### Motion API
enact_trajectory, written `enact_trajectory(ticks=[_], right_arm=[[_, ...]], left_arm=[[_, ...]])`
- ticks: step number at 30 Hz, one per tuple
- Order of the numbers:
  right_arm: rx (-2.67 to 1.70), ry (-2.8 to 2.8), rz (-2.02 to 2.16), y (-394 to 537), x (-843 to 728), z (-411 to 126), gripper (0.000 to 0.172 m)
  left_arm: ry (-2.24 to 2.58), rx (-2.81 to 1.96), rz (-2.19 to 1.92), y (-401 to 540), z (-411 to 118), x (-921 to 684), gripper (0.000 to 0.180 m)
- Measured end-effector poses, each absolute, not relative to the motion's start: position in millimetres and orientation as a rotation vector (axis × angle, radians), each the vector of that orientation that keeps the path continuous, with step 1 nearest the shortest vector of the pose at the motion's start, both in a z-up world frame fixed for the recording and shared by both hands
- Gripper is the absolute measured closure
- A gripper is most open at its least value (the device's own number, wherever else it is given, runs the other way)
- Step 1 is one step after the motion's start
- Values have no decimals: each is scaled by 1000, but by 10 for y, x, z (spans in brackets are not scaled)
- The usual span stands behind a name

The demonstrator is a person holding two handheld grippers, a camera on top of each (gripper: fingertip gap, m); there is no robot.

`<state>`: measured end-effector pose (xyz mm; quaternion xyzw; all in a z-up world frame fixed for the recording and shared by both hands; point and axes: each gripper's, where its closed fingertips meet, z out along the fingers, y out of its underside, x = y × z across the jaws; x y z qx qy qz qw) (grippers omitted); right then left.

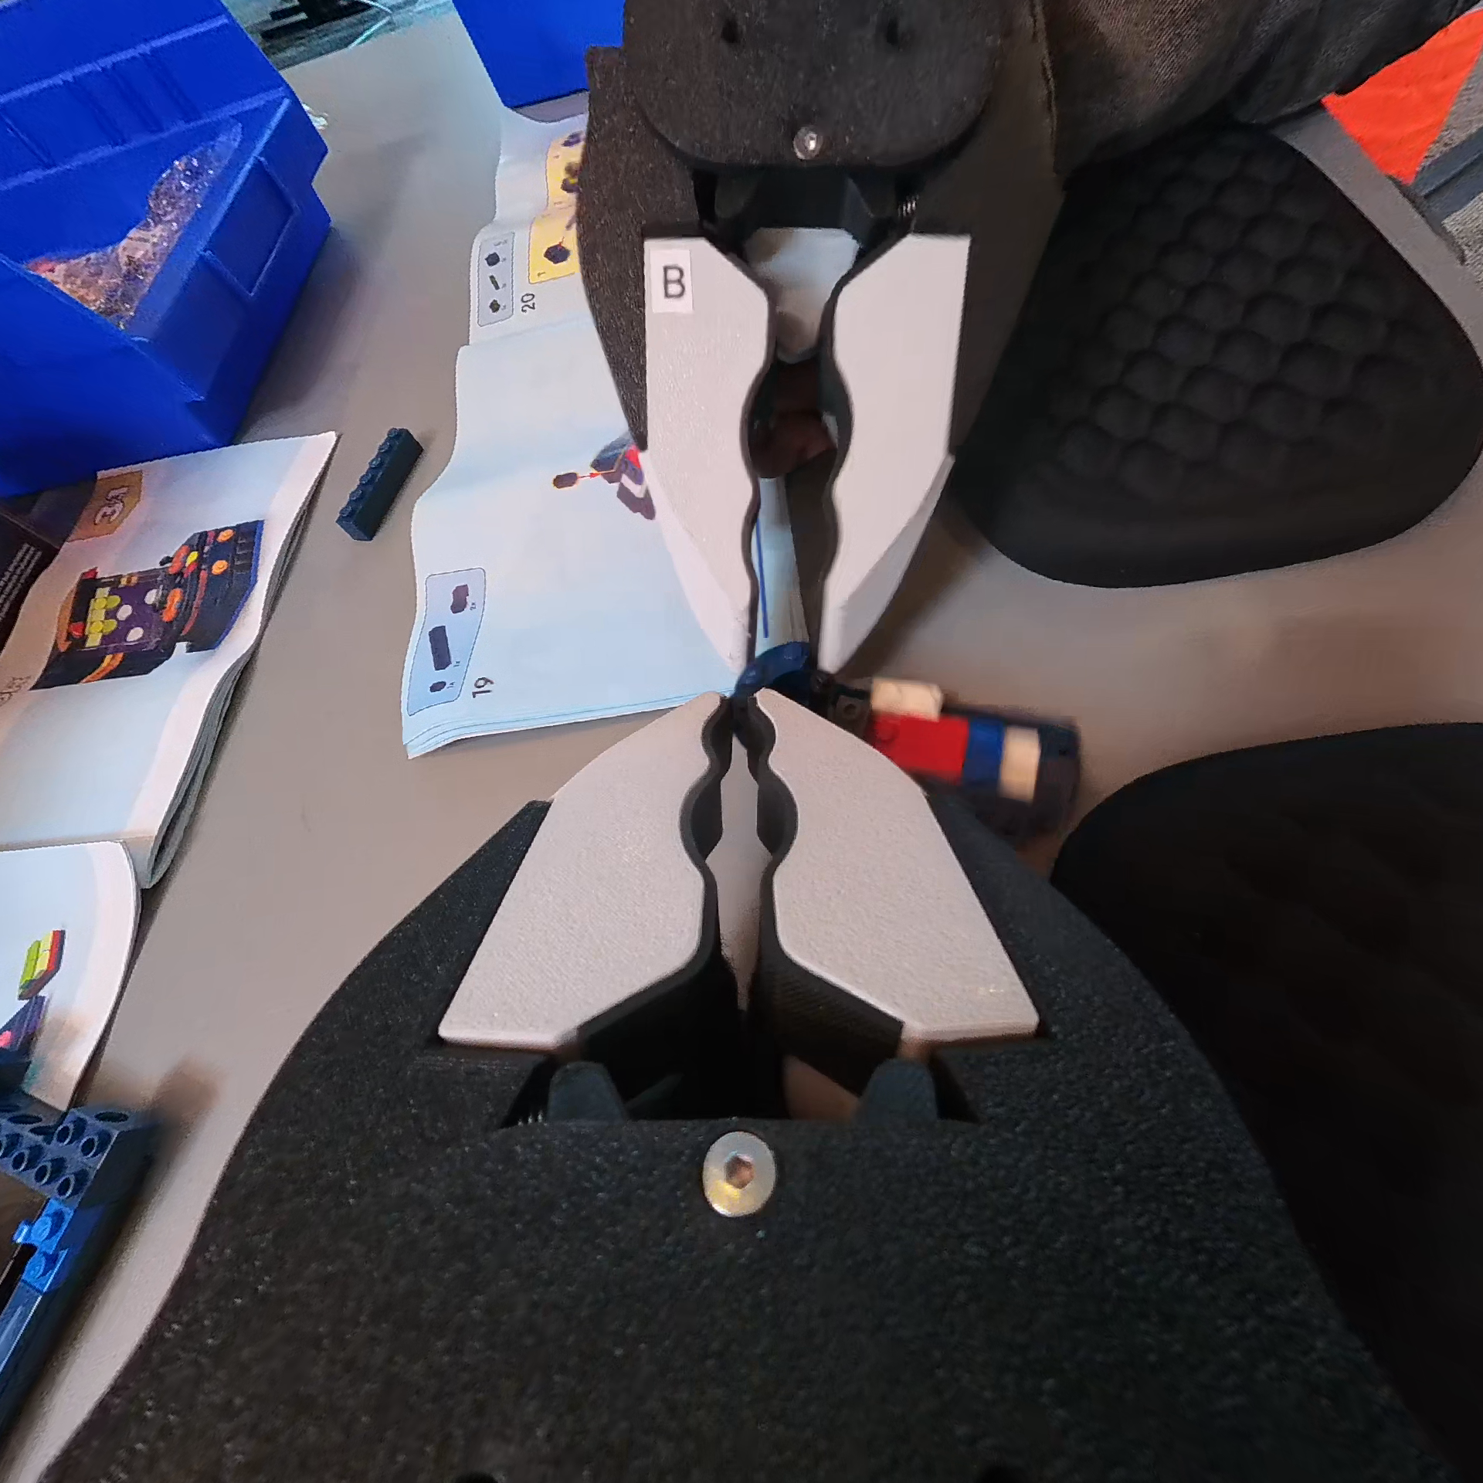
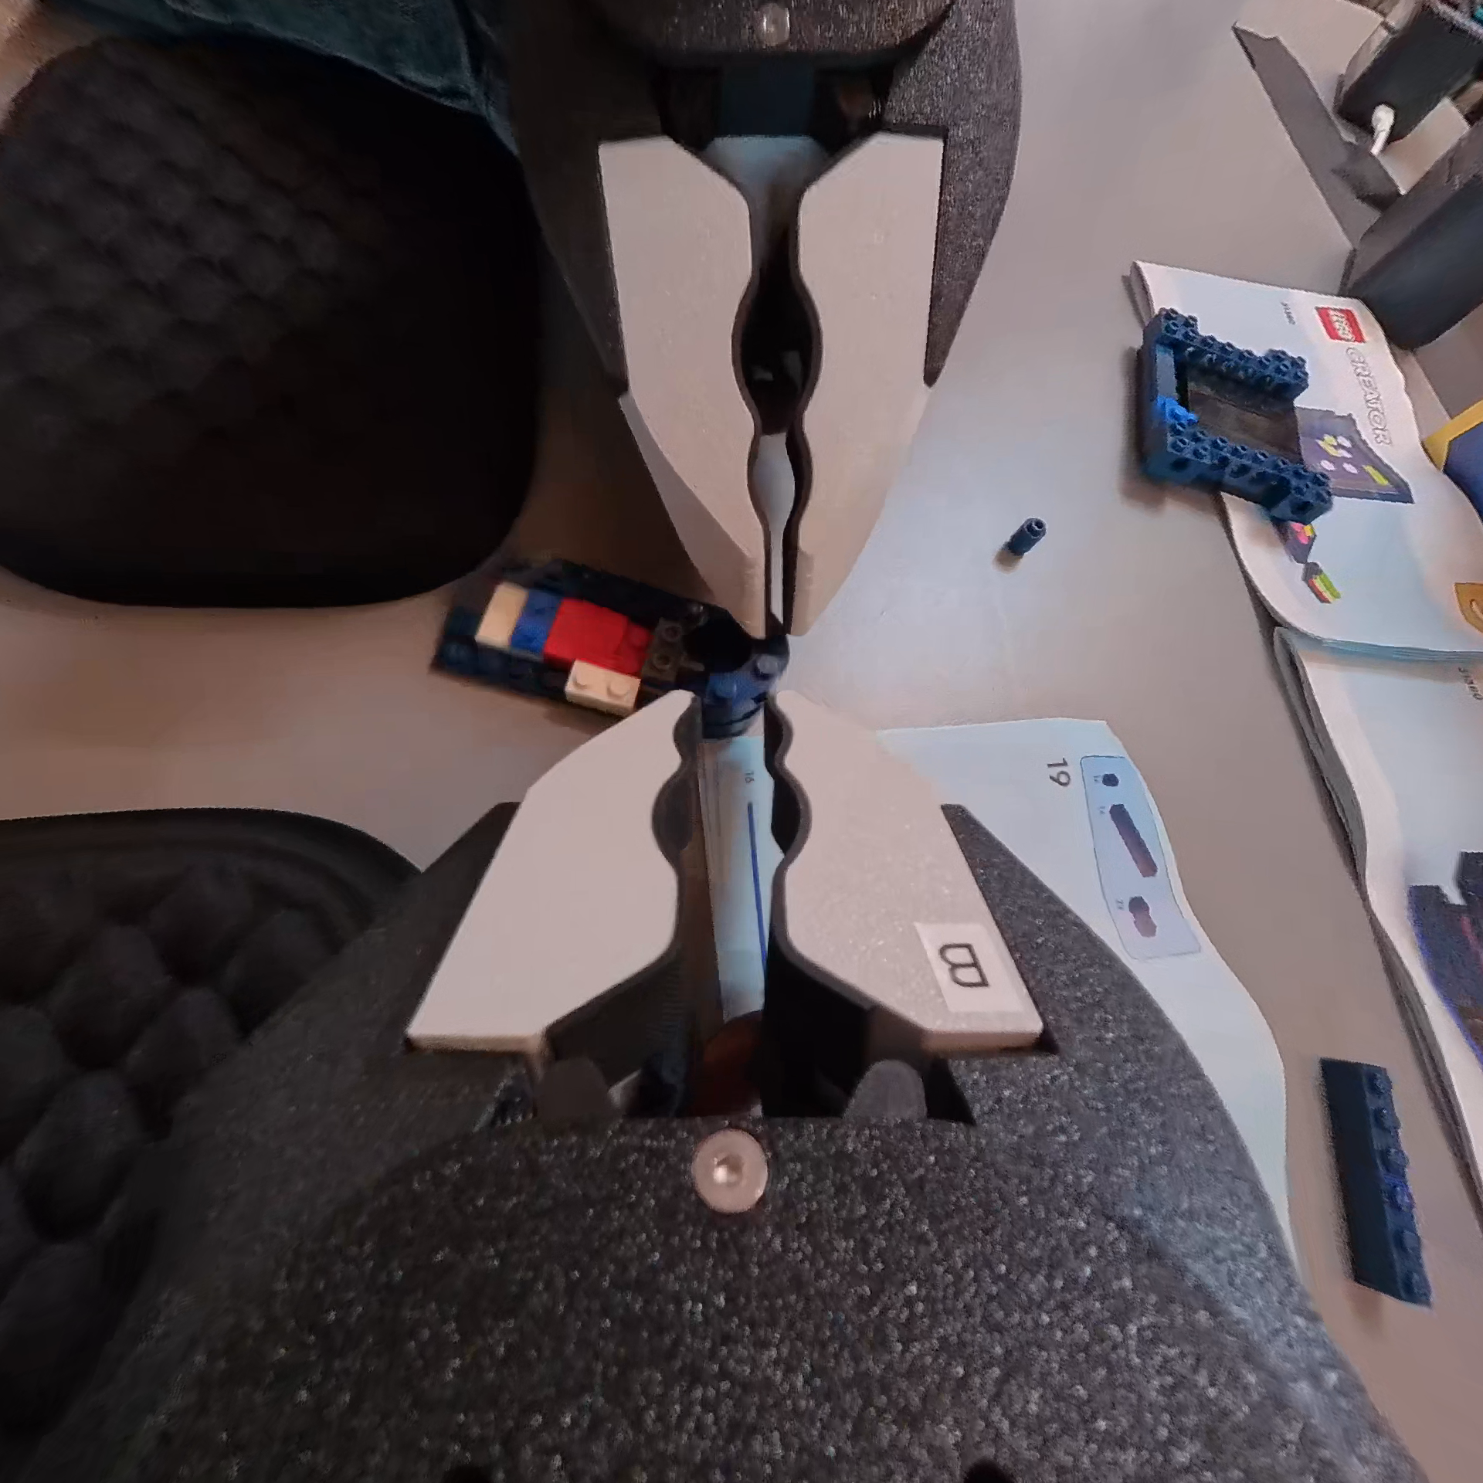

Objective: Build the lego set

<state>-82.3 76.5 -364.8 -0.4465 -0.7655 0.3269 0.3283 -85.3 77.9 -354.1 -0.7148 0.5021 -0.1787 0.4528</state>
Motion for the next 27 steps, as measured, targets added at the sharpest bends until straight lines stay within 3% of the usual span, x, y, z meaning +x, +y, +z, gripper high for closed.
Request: enact_trajectory(ticks=[4,7,27], right_arm=[[-1163,-2013,797,782,-826,-3685,163],[-1222,-2026,830,798,-795,-3722,147],[-1054,-2084,786,688,-884,-3588,148]], left_arm=[[1251,-1759,-428,784,-3556,-852,177],[1250,-1755,-416,788,-3555,-849,177],[1243,-1743,-390,788,-3550,-861,173]])
